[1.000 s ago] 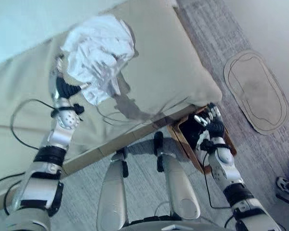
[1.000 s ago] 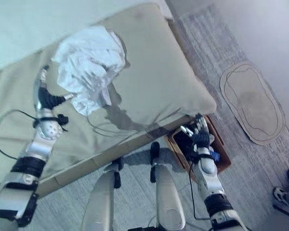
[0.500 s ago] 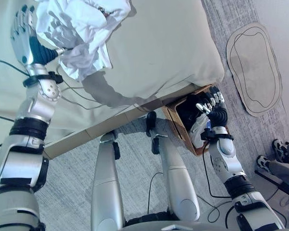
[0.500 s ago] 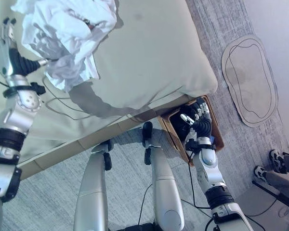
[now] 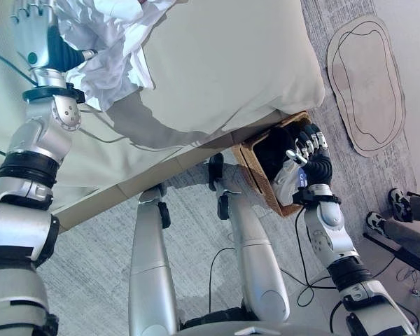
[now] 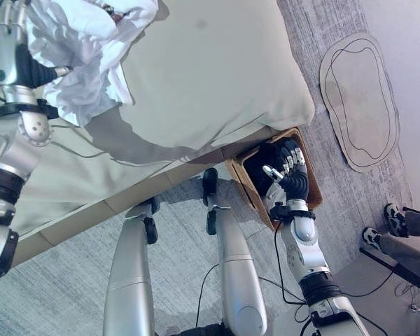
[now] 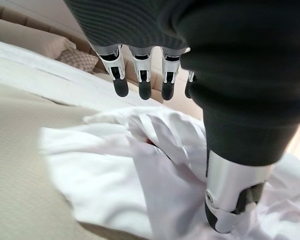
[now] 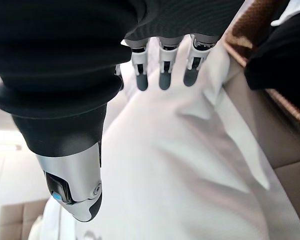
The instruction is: Pick up clothes into the bucket
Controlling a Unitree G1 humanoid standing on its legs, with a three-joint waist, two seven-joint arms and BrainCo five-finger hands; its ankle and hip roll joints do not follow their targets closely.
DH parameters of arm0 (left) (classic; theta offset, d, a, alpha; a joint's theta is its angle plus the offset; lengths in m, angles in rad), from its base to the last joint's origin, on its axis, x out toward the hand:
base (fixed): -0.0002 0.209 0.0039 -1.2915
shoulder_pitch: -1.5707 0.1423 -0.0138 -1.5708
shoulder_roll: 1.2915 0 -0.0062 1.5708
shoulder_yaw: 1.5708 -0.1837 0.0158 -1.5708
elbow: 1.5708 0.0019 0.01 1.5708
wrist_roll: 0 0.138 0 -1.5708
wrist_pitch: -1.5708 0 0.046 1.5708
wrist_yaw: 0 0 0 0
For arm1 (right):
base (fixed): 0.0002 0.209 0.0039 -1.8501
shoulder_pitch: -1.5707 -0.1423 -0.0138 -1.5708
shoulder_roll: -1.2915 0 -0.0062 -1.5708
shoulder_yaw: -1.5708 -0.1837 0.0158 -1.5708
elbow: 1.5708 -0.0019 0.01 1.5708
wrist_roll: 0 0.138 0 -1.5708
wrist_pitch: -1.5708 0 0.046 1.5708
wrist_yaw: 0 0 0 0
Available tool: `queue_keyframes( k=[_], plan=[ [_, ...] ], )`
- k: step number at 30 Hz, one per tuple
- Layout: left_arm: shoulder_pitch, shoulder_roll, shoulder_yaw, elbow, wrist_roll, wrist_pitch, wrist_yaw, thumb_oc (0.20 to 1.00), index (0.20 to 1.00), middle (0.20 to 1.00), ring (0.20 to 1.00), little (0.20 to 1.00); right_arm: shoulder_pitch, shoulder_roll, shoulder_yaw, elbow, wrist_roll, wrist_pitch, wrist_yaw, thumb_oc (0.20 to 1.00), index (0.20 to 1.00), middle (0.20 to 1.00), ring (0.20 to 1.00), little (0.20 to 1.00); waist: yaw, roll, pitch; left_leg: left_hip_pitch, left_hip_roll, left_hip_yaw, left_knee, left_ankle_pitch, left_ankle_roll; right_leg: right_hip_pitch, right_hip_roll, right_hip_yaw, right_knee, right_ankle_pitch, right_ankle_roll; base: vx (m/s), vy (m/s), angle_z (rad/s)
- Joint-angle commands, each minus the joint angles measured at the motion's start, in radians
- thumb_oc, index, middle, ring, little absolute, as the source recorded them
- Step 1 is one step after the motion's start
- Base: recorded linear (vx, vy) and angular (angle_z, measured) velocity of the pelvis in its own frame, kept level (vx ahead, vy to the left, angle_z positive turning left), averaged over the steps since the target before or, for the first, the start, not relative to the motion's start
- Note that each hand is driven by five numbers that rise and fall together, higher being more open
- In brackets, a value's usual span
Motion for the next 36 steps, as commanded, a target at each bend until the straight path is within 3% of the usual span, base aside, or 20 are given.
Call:
queue_keyframes(
  k=[1,5,12,13,26,28,29,31,32,36],
  plan=[
    [-0.039,0.053,-0.030,0.002,0.071,-0.020,-0.040,1.000,1.000,1.000,1.000,1.000,0.031,-0.029,-0.045,-0.068,0.029,-0.060,0.012,1.000,1.000,1.000,1.000,1.000,-0.014,-0.002,-0.057,-0.032,-0.006,0.003,0.067,-0.082,0.030,0.017,-0.053,0.021,-0.059,0.033,0.095,0.00,0.033,0.05],
    [-0.077,0.052,-0.121,0.054,0.127,-0.006,-0.145,1.000,1.000,1.000,1.000,1.000,0.033,-0.036,-0.058,-0.056,0.034,-0.049,0.029,1.000,1.000,1.000,1.000,1.000,-0.020,0.004,-0.057,-0.046,-0.009,0.009,0.075,-0.083,0.034,-0.001,-0.051,0.025,-0.054,0.036,0.095,0.00,0.029,0.01],
    [-0.112,0.056,-0.184,0.087,0.172,0.002,-0.208,1.000,1.000,1.000,1.000,1.000,0.053,-0.038,-0.075,-0.073,0.061,-0.045,0.062,1.000,1.000,1.000,1.000,1.000,-0.028,0.008,-0.062,-0.060,-0.008,0.011,0.078,-0.085,0.038,-0.020,-0.050,0.031,-0.054,0.038,0.096,0.00,0.011,-0.03],
    [-0.112,0.060,-0.189,0.088,0.171,-0.002,-0.239,0.200,0.200,0.200,0.200,0.200,0.061,-0.039,-0.083,-0.073,0.065,-0.038,0.071,1.000,1.000,1.000,1.000,1.000,-0.028,0.011,-0.062,-0.065,-0.010,0.012,0.080,-0.086,0.039,-0.024,-0.051,0.033,-0.052,0.037,0.096,0.00,0.007,-0.04],
    [-0.015,0.072,-0.110,0.043,0.141,-0.023,-0.269,0.200,0.200,0.200,0.200,0.200,0.072,-0.017,-0.098,-0.052,0.071,-0.032,0.089,1.000,1.000,1.000,1.000,1.000,-0.012,0.025,-0.085,-0.046,-0.017,0.009,0.064,-0.080,0.036,-0.015,-0.061,0.019,-0.043,0.032,0.093,0.00,0.000,-0.01],
    [0.040,0.067,-0.061,0.001,0.133,-0.028,-0.262,0.200,0.200,0.200,0.200,0.200,0.070,-0.017,-0.096,-0.046,0.063,-0.030,0.086,1.000,1.000,1.000,1.000,1.000,-0.005,0.027,-0.090,-0.018,-0.017,0.008,0.052,-0.079,0.035,0.012,-0.061,0.015,-0.052,0.030,0.092,-0.04,-0.013,0.01],
    [0.062,0.063,-0.044,-0.026,0.135,-0.030,-0.260,0.200,0.200,0.200,0.200,0.200,0.068,-0.017,-0.099,-0.046,0.059,-0.029,0.084,1.000,1.000,1.000,1.000,1.000,-0.003,0.024,-0.088,-0.016,-0.023,0.016,0.041,-0.043,0.042,0.014,-0.069,0.007,-0.065,0.059,0.083,0.00,-0.023,0.05],
    [0.144,0.055,0.016,-0.102,0.135,-0.044,-0.254,0.200,0.200,0.200,0.200,0.200,0.059,-0.022,-0.104,-0.041,0.040,-0.028,0.071,1.000,1.000,1.000,1.000,1.000,0.013,0.034,-0.097,0.041,-0.021,0.007,0.020,-0.073,0.035,0.063,-0.064,0.010,-0.066,0.030,0.091,0.02,-0.014,0.05],
    [0.177,0.049,0.040,-0.129,0.134,-0.047,-0.257,0.200,0.200,0.200,0.200,0.200,0.055,-0.024,-0.110,-0.039,0.024,-0.025,0.063,1.000,1.000,1.000,1.000,1.000,0.020,0.033,-0.094,0.047,-0.024,0.016,0.010,-0.040,0.041,0.072,-0.071,0.003,-0.079,0.055,0.083,-0.05,-0.009,0.01],
    [0.339,-0.013,0.161,-0.261,0.098,-0.090,-0.269,0.200,0.200,0.200,0.200,0.200,0.023,-0.036,-0.116,-0.024,-0.055,-0.008,0.027,1.000,1.000,1.000,1.000,1.000,0.053,0.045,-0.104,0.167,-0.031,0.015,-0.050,-0.033,0.038,0.186,-0.080,-0.009,-0.118,0.052,0.078,0.03,-0.035,0.02]
  ],
)
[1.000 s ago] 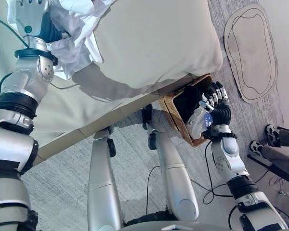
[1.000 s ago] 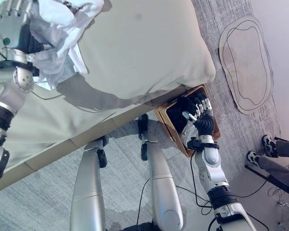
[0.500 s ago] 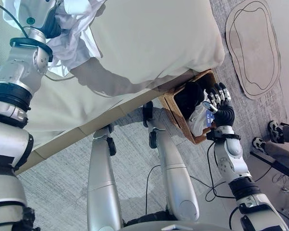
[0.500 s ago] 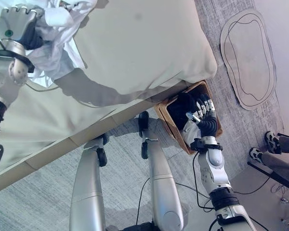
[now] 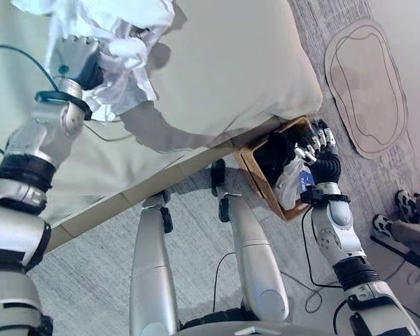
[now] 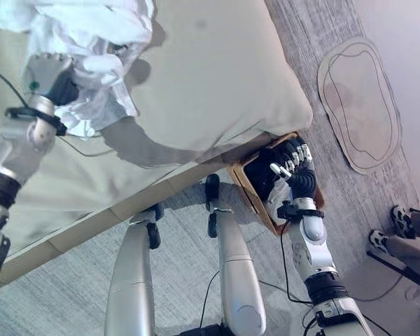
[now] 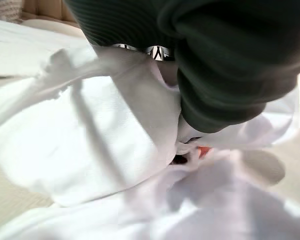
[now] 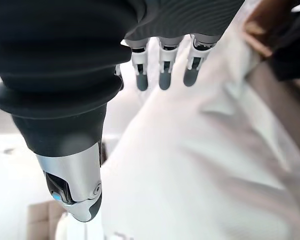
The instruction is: Pick up clothes into the bucket
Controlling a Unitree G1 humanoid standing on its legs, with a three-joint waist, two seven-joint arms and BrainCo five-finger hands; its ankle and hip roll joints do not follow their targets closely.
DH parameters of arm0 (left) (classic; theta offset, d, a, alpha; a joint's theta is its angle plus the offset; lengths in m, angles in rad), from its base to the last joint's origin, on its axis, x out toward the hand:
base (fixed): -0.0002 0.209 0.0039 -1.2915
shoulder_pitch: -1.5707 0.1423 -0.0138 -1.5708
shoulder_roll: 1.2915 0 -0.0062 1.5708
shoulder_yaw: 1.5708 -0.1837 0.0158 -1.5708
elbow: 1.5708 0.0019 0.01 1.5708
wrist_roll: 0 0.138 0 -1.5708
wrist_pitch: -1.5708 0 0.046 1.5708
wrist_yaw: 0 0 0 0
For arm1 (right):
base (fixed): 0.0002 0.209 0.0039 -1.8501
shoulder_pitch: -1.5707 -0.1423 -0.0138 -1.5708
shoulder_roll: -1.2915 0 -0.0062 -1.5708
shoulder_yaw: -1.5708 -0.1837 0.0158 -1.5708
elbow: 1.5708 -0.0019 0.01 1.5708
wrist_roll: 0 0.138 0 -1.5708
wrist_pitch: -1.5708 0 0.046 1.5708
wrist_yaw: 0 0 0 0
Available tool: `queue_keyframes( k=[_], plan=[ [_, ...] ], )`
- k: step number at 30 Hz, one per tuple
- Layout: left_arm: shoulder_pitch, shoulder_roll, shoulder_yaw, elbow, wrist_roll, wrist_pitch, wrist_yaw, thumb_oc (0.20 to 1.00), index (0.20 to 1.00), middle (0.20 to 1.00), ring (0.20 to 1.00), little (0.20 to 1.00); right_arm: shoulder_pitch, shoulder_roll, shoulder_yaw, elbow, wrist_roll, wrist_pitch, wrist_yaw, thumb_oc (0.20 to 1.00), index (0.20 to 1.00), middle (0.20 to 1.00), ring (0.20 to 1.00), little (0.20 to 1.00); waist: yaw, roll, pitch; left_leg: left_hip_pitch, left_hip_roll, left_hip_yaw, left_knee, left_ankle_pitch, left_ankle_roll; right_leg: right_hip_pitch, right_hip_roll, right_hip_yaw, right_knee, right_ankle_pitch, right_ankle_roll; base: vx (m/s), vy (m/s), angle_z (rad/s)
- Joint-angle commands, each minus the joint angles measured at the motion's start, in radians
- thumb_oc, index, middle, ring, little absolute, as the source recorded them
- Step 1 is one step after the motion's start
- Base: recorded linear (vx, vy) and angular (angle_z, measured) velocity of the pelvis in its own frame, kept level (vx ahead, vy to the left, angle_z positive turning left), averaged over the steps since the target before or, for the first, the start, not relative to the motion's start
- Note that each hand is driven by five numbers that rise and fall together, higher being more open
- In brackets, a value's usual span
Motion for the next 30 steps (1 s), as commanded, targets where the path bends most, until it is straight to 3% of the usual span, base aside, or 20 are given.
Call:
queue_keyframes(
  k=[1,9,13,16,21,23,27,30],
  plan=[
    [0.103,-0.054,0.065,-0.053,-0.020,-0.054,0.011,0.200,0.200,0.200,0.200,0.200,0.014,-0.036,-0.057,-0.025,-0.081,-0.025,-0.037,1.000,1.000,1.000,1.000,1.000,0.020,0.041,-0.099,0.051,-0.019,-0.011,0.004,-0.038,0.033,0.127,-0.066,-0.032,-0.144,0.071,0.092,0.07,-0.035,0.05],
    [0.290,-0.167,0.143,-0.253,-0.095,-0.141,-0.035,0.200,0.200,0.200,0.200,0.200,-0.036,-0.071,-0.018,-0.015,-0.287,0.022,-0.080,1.000,1.000,1.000,1.000,1.000,0.066,0.057,-0.131,0.274,-0.030,-0.029,-0.152,0.007,0.019,0.348,-0.079,-0.062,-0.251,0.083,0.087,0.07,-0.038,0.11],
    [0.376,-0.215,0.164,-0.399,-0.179,-0.208,-0.103,0.200,0.200,0.200,0.200,0.200,-0.066,-0.122,0.039,0.021,-0.500,0.068,-0.104,1.000,1.000,1.000,1.000,1.000,0.093,0.071,-0.181,0.410,-0.025,-0.047,-0.251,0.026,0.009,0.486,-0.069,-0.088,-0.324,0.081,0.090,0.11,-0.057,0.18],
    [0.430,-0.225,0.181,-0.498,-0.322,-0.264,-0.165,0.200,0.200,0.200,0.200,0.200,-0.098,-0.179,0.109,-0.030,-0.633,0.069,-0.083,1.000,1.000,1.000,1.000,1.000,0.100,0.080,-0.219,0.487,-0.019,-0.050,-0.318,0.051,0.004,0.554,-0.063,-0.092,-0.379,0.097,0.093,0.10,-0.035,0.04],
    [0.469,-0.227,0.177,-0.610,-0.476,-0.293,-0.246,0.200,0.200,0.200,0.200,0.200,-0.130,-0.228,0.216,-0.099,-0.752,0.057,-0.036,1.000,1.000,1.000,1.000,1.000,0.111,0.087,-0.278,0.590,-0.020,-0.045,-0.394,0.068,-0.001,0.640,-0.049,-0.098,-0.431,0.106,0.092,0.11,-0.029,0.01],
    [0.481,-0.238,0.173,-0.657,-0.590,-0.309,-0.284,0.200,0.200,0.200,0.200,0.200,-0.149,-0.205,0.271,-0.089,-0.775,0.064,-0.011,1.000,1.000,1.000,1.000,1.000,0.118,0.094,-0.311,0.639,-0.020,-0.037,-0.415,0.067,-0.001,0.682,-0.046,-0.101,-0.451,0.108,0.092,0.11,-0.032,0.01],
    [0.477,-0.263,0.163,-0.704,-0.689,-0.313,-0.342,0.200,0.200,0.200,0.200,0.200,-0.183,-0.165,0.341,-0.070,-0.806,0.075,0.019,1.000,1.000,1.000,1.000,1.000,0.127,0.097,-0.338,0.684,-0.020,-0.032,-0.435,0.067,-0.004,0.724,-0.040,-0.102,-0.476,0.110,0.091,0.08,-0.034,-0.01],
    [0.483,-0.292,0.152,-0.735,-0.770,-0.309,-0.385,0.200,0.200,0.200,0.200,0.200,-0.188,-0.104,0.383,-0.059,-0.735,0.081,0.071,1.000,1.000,1.000,1.000,1.000,0.134,0.103,-0.364,0.722,-0.021,-0.026,-0.456,0.068,-0.006,0.762,-0.038,-0.108,-0.491,0.107,0.089,0.09,-0.022,-0.01]
  ],
)
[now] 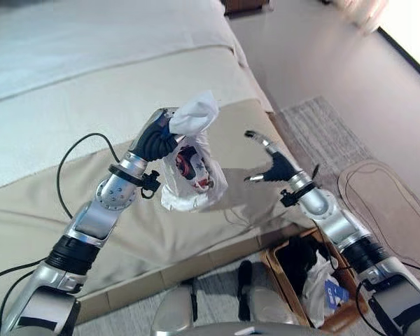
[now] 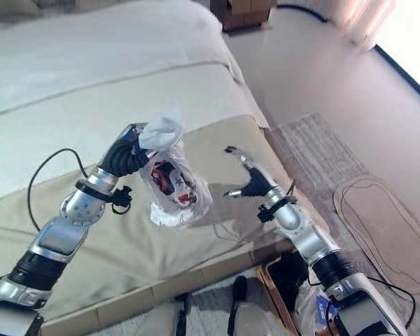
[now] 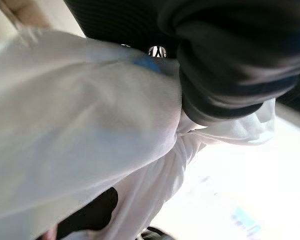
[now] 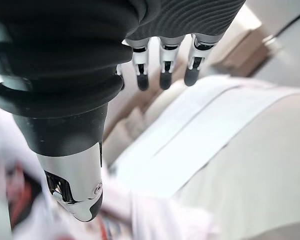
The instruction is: Pick up clothes into the bucket
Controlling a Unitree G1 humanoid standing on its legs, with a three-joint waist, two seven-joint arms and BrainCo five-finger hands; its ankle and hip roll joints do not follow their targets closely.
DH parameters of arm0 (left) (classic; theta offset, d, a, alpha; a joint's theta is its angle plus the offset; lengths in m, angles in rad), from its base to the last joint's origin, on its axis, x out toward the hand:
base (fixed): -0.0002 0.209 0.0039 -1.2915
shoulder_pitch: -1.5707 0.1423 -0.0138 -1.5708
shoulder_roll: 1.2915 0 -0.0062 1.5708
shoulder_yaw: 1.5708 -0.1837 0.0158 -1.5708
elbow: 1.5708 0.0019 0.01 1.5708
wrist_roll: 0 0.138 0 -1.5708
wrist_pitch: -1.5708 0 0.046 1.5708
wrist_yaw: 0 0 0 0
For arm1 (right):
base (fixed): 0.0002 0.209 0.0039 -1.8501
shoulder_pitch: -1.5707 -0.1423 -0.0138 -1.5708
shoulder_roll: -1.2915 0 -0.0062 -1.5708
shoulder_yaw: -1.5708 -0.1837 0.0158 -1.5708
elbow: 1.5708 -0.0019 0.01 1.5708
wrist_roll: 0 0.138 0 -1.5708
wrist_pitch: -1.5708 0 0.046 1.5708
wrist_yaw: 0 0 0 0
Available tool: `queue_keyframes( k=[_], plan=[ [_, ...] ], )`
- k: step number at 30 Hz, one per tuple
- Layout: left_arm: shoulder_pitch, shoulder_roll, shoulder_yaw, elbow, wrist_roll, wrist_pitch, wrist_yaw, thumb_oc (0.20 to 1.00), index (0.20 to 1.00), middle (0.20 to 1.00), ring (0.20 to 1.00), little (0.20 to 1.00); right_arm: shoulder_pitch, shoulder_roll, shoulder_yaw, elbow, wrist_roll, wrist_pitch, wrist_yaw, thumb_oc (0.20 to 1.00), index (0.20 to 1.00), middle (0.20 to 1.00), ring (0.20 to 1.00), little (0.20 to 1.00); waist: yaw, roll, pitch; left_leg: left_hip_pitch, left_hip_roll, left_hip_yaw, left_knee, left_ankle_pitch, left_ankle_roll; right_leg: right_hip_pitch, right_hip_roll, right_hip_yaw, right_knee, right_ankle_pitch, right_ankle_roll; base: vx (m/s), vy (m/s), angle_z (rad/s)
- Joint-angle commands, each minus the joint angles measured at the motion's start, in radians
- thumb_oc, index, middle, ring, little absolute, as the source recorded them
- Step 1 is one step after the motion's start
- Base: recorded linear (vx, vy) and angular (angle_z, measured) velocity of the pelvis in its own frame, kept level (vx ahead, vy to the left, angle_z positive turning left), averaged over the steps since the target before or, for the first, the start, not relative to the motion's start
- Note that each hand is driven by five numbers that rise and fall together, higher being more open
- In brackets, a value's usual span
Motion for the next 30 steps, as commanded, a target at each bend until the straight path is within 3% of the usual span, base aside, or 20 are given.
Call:
queue_keyframes(
  k=[1,6,16,21,22,24,30],
  plan=[
    [-0.001,-0.044,0.002,-0.062,-0.148,-0.064,-0.040,0.200,0.200,0.200,0.200,0.200,-0.029,0.079,0.052,-0.002,0.101,-0.019,0.071,1.000,1.000,1.000,1.000,1.000,0.022,-0.012,-0.118,-0.011,-0.004,0.005,0.017,-0.018,0.011,-0.013,-0.053,-0.012,0.009,0.046,0.064,0.09,-0.015,0.00],
    [-0.008,-0.069,-0.019,-0.092,-0.179,-0.051,-0.070,0.200,0.200,0.200,0.200,0.200,-0.008,0.168,0.133,0.029,0.197,0.007,0.169,1.000,1.000,1.000,1.000,1.000,0.028,-0.007,-0.151,0.034,-0.002,0.007,-0.001,-0.023,0.008,0.034,-0.052,-0.020,-0.008,0.035,0.061,0.08,-0.012,0.01],
    [-0.049,-0.131,-0.052,-0.182,-0.234,-0.021,-0.054,0.200,0.200,0.200,0.200,0.200,0.007,0.324,0.220,0.153,0.213,0.057,0.173,1.000,1.000,1.000,1.000,1.000,0.037,0.004,-0.186,0.068,0.001,0.003,-0.016,-0.029,0.009,0.072,-0.052,-0.032,-0.022,0.031,0.062,0.04,-0.006,0.01],
    [-0.099,-0.131,-0.070,-0.208,-0.238,-0.010,-0.047,0.200,0.200,0.200,0.200,0.200,-0.005,0.345,0.246,0.161,0.231,0.075,0.186,1.000,1.000,1.000,1.000,1.000,0.038,0.003,-0.195,0.069,0.001,0.001,-0.019,-0.029,0.008,0.074,-0.051,-0.035,-0.023,0.029,0.062,0.01,-0.001,0.00],
    [-0.114,-0.141,-0.082,-0.209,-0.247,-0.010,-0.044,0.200,0.200,0.200,0.200,0.200,-0.004,0.356,0.256,0.165,0.253,0.080,0.194,0.818,0.818,0.818,0.818,0.818,0.038,0.002,-0.200,0.072,0.001,0.001,-0.020,-0.030,0.008,0.078,-0.051,-0.035,-0.024,0.028,0.063,0.00,0.000,0.00],
    [-0.124,-0.148,-0.092,-0.207,-0.258,-0.010,-0.042,0.200,0.200,0.200,0.200,0.200,-0.004,0.359,0.257,0.164,0.276,0.082,0.194,0.200,0.200,0.200,0.200,0.200,0.038,0.001,-0.200,0.066,-0.001,0.000,-0.016,-0.021,0.009,0.074,-0.053,-0.034,-0.023,0.035,0.061,0.00,0.000,0.00],
    [-0.120,-0.169,-0.105,-0.207,-0.276,-0.004,-0.027,0.200,0.200,0.200,0.200,0.200,0.007,0.389,0.242,0.225,0.311,0.091,0.151,0.200,0.200,0.200,0.200,0.200,0.038,0.003,-0.204,0.078,0.001,0.002,-0.016,-0.033,0.010,0.086,-0.051,-0.034,-0.026,0.029,0.063,0.01,0.000,0.00]
  ],
)
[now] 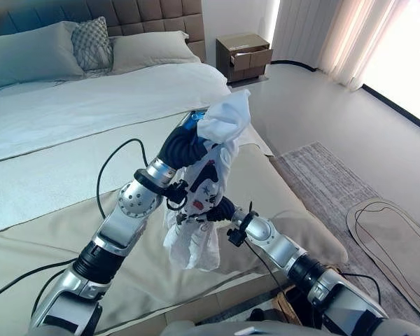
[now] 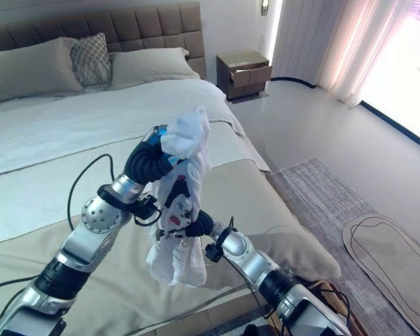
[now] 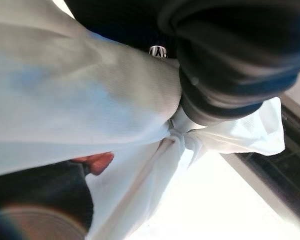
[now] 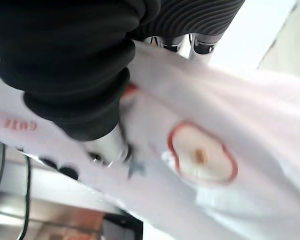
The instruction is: Pick up clothes into the bucket
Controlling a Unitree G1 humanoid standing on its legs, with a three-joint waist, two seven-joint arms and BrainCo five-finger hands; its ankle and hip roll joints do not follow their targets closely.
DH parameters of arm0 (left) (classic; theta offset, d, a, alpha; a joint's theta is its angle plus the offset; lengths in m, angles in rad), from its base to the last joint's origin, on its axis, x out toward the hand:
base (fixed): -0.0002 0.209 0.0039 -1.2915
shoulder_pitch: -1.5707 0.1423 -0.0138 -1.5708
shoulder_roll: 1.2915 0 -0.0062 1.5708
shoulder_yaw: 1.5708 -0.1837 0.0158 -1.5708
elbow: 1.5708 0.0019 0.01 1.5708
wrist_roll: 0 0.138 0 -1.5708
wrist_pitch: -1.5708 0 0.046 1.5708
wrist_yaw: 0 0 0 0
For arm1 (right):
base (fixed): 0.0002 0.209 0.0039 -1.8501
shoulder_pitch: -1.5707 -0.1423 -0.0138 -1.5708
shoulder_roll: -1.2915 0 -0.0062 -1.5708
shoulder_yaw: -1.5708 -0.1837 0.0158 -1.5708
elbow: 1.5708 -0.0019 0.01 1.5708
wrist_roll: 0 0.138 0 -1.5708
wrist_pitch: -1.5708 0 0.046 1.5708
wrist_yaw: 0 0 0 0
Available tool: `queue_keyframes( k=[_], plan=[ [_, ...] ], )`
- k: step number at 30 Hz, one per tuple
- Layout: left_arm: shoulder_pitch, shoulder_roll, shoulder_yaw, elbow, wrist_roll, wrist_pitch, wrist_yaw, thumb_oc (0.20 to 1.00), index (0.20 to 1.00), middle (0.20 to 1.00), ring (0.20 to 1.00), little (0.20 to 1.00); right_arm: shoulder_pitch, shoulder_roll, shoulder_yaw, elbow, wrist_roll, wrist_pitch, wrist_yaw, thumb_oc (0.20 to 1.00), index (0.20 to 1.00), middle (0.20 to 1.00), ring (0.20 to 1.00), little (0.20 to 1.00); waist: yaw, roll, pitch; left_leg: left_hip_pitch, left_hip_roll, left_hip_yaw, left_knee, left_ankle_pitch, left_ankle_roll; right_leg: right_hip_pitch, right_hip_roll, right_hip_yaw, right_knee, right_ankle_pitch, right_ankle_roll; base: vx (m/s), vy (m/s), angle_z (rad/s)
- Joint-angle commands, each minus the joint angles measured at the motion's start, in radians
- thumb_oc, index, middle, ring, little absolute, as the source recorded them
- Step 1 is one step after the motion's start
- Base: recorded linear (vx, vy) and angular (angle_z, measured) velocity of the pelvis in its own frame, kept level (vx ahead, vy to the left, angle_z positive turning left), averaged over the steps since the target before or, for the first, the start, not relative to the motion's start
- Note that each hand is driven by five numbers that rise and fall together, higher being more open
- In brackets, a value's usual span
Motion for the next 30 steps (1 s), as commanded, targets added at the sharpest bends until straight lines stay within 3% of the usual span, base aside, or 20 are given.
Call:
queue_keyframes(
  k=[1,6,14,23,24,25,26,30],
  plan=[
    [-0.120,-0.033,0.012,-0.071,-0.072,-0.048,0.045,0.200,0.200,0.200,0.200,0.200,-0.022,0.064,0.015,0.019,0.029,-0.002,-0.026,0.200,0.200,0.200,0.200,0.200,0.034,-0.046,-0.028,-0.015,0.000,0.008,0.037,-0.032,0.019,-0.017,-0.057,-0.024,0.041,0.021,0.062,0.03,-0.004,0.00],
    [-0.118,-0.030,0.014,-0.082,-0.104,-0.047,0.035,0.200,0.200,0.200,0.200,0.200,0.003,0.057,-0.021,0.047,0.037,0.005,-0.056,0.200,0.200,0.200,0.200,0.200,0.030,-0.044,-0.039,-0.003,0.002,0.006,0.033,-0.044,0.018,-0.007,-0.056,-0.025,0.039,0.012,0.066,0.02,0.002,0.00],
    [-0.054,-0.042,0.053,-0.044,-0.197,-0.053,0.007,0.200,0.200,0.200,0.200,0.200,0.123,-0.011,-0.201,-0.025,0.248,-0.020,-0.071,0.200,0.200,0.200,0.200,0.200,0.015,-0.048,-0.043,0.008,-0.001,0.010,0.032,-0.045,0.019,0.001,-0.063,-0.021,0.048,0.013,0.070,0.00,0.003,0.00],
    [0.208,-0.091,0.229,0.113,-0.130,-0.075,0.050,0.200,0.200,0.200,0.200,0.200,0.345,-0.077,-0.506,-0.194,0.481,-0.083,-0.063,0.200,0.200,0.200,0.200,0.200,-0.025,-0.055,-0.054,0.030,-0.002,0.039,0.029,-0.056,0.026,-0.005,-0.066,0.012,0.065,0.013,0.071,0.00,0.014,-0.11],
    [0.287,-0.109,0.257,0.185,-0.084,-0.073,0.055,0.473,0.473,0.473,0.473,0.473,0.381,-0.084,-0.575,-0.228,0.495,-0.103,-0.074,0.200,0.200,0.200,0.200,0.200,-0.033,-0.056,-0.055,0.036,-0.002,0.048,0.035,-0.063,0.028,-0.006,-0.067,0.022,0.065,0.013,0.073,0.01,0.006,-0.14],
    [0.311,-0.116,0.261,0.224,-0.075,-0.068,0.055,0.558,0.558,0.558,0.558,0.558,0.393,-0.087,-0.605,-0.244,0.492,-0.110,-0.079,0.200,0.200,0.200,0.200,0.200,-0.038,-0.057,-0.056,0.038,-0.002,0.051,0.036,-0.065,0.029,-0.007,-0.067,0.024,0.066,0.013,0.073,0.01,0.015,-0.23],
    [0.351,-0.126,0.255,0.318,-0.031,-0.050,0.050,1.000,1.000,1.000,1.000,1.000,0.419,-0.090,-0.662,-0.279,0.489,-0.124,-0.087,0.200,0.200,0.200,0.200,0.200,-0.046,-0.057,-0.058,0.041,-0.003,0.058,0.040,-0.070,0.032,-0.007,-0.069,0.032,0.069,0.012,0.074,0.01,0.011,-0.25],
    [0.365,-0.140,0.224,0.462,0.068,-0.033,0.057,1.000,1.000,1.000,1.000,1.000,0.445,-0.093,-0.725,-0.323,0.503,-0.144,-0.095,0.200,0.200,0.200,0.200,0.200,-0.063,-0.056,-0.058,0.042,-0.005,0.066,0.046,-0.077,0.035,-0.012,-0.072,0.043,0.075,0.012,0.078,-0.01,0.018,-0.11]
  ],
)
